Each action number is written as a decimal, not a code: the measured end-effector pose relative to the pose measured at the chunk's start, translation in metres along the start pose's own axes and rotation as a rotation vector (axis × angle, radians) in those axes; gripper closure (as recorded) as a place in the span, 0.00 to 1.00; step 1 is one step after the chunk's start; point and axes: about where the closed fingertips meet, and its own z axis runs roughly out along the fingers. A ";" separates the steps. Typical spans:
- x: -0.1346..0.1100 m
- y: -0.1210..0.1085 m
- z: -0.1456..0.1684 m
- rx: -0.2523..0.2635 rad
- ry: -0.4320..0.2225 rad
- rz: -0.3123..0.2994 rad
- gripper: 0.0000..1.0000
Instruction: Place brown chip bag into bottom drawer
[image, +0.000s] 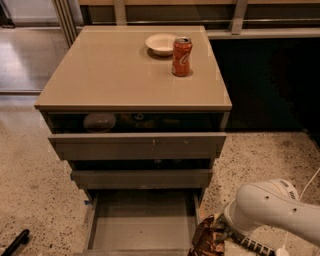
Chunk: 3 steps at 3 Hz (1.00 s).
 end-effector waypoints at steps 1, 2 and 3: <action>0.005 -0.016 0.014 0.036 -0.005 0.001 1.00; -0.002 -0.084 0.041 0.089 -0.005 0.028 1.00; -0.003 -0.092 0.038 0.090 -0.005 0.037 1.00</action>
Offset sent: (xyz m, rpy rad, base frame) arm -0.0055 0.0096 -0.1199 -0.0592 0.1349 0.0613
